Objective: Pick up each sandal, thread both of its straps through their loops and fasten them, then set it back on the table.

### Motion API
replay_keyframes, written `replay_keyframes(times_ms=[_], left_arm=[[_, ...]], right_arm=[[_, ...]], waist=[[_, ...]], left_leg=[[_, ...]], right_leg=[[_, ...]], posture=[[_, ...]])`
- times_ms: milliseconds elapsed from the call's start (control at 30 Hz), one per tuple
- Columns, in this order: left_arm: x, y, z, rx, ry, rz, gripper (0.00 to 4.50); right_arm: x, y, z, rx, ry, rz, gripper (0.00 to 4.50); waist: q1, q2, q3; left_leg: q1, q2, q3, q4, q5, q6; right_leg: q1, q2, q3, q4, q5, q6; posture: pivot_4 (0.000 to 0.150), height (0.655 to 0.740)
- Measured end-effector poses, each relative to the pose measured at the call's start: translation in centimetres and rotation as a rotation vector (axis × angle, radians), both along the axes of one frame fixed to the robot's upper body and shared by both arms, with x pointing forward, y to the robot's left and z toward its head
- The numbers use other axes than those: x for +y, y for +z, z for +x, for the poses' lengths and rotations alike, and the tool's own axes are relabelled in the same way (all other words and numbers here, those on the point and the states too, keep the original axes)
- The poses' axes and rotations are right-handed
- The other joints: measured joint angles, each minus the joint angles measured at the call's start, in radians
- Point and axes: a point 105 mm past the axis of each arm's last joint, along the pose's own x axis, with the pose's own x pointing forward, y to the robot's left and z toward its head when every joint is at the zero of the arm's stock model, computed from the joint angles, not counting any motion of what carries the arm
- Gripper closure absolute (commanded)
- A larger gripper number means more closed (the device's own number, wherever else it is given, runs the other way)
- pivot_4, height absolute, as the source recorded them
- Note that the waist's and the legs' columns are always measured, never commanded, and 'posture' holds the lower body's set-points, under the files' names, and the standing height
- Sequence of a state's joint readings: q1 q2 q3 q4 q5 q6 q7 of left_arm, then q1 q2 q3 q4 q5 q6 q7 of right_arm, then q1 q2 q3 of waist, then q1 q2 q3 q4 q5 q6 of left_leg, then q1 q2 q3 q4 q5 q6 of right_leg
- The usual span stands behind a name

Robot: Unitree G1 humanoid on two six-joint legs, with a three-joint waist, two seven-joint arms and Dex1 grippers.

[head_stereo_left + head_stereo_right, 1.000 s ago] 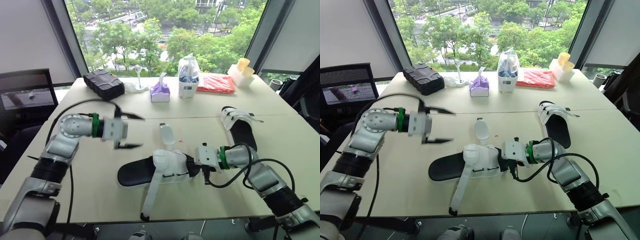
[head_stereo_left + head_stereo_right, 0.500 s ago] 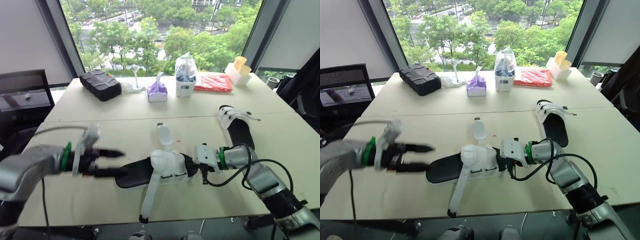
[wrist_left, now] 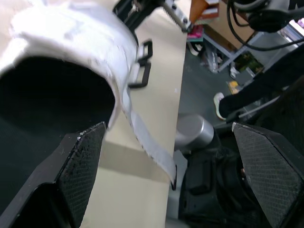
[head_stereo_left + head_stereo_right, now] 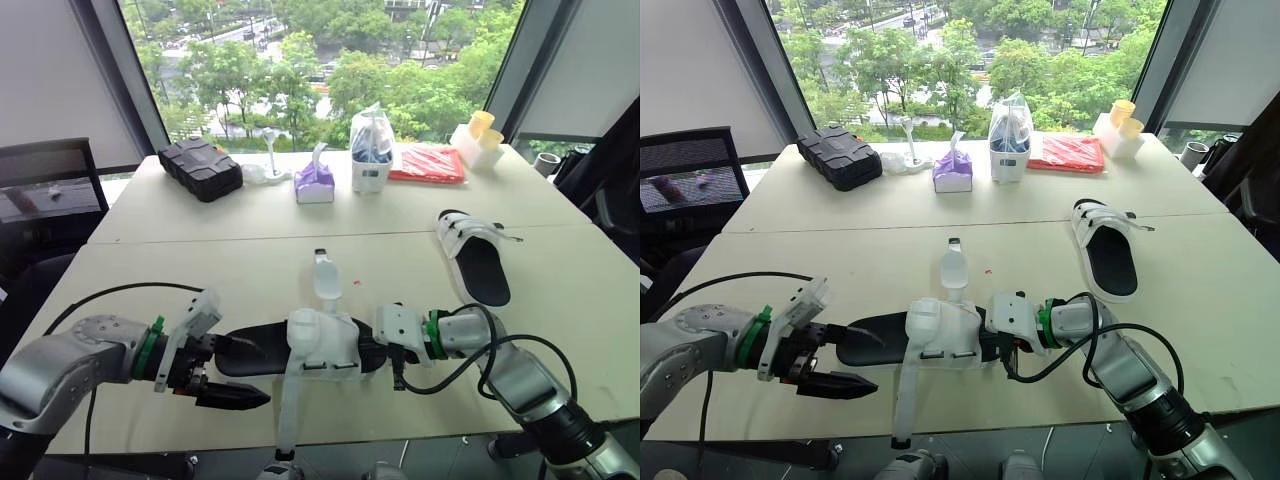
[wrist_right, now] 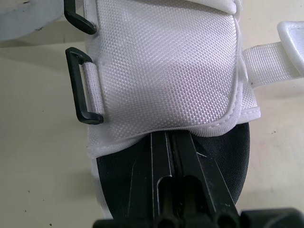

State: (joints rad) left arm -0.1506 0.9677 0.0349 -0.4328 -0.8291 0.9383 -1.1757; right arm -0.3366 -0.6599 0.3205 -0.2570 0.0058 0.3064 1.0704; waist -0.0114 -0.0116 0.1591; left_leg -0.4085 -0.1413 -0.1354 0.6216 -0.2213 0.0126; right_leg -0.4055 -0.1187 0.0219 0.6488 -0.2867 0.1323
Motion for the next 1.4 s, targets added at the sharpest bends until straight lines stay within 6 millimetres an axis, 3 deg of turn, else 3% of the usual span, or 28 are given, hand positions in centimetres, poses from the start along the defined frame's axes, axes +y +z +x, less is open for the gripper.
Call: replay_keyframes(times_ms=[267,500,933,1033,1267,1400], left_arm=[[-0.5,-3.0,-1.8,0.138,0.056,-0.004,0.04],[-2.1,-5.4,-1.2,0.076,0.135,0.0,0.04],[-3.8,-5.9,-0.6,0.125,0.21,-0.088,0.04],[-4.0,-5.8,-0.7,0.137,0.208,-0.101,0.81],[-4.3,-5.8,-0.9,0.16,0.206,-0.129,4.28],[-4.2,-5.3,-0.9,0.171,0.211,-0.154,4.41]], right_arm=[[0.0,0.0,0.1,-0.002,-0.004,0.0,4.5],[0.0,0.0,0.2,-0.004,-0.002,0.002,4.5],[0.1,-0.1,0.3,0.002,-0.007,0.01,4.5],[0.1,-0.1,0.3,0.002,-0.01,0.01,4.5],[0.1,-0.2,0.3,0.001,-0.015,0.012,4.5],[0.1,-0.2,0.3,0.0,-0.015,0.012,4.5]], waist=[[0.002,0.0,0.0],[0.003,0.0,0.0],[0.002,0.0,0.0],[0.002,0.001,0.0],[0.003,0.0,0.0],[0.003,0.001,0.0]], left_leg=[[0.0,0.0,0.0,0.0,0.0,0.0],[0.0,0.0,0.001,0.0,0.0,0.0],[0.0,0.001,0.001,0.0,0.0,0.0],[0.0,0.001,0.001,0.0,0.0,0.0],[0.0,0.001,0.001,0.0,0.0,0.0],[0.0,0.001,0.0,0.0,0.0,0.0]], right_leg=[[0.0,0.0,0.0,-0.001,0.0,0.0],[0.001,0.0,0.0,-0.002,0.0,0.0],[0.0,0.0,0.0,-0.002,0.0,0.0],[0.001,0.0,0.0,-0.002,0.0,0.0],[0.0,0.0,0.0,-0.002,0.0,0.0],[0.0,0.0,0.0,-0.002,0.0,0.0]], posture=[[0.15,0.74],[0.15,0.74],[0.15,0.74],[0.15,0.74],[0.15,0.74],[0.15,0.74]])
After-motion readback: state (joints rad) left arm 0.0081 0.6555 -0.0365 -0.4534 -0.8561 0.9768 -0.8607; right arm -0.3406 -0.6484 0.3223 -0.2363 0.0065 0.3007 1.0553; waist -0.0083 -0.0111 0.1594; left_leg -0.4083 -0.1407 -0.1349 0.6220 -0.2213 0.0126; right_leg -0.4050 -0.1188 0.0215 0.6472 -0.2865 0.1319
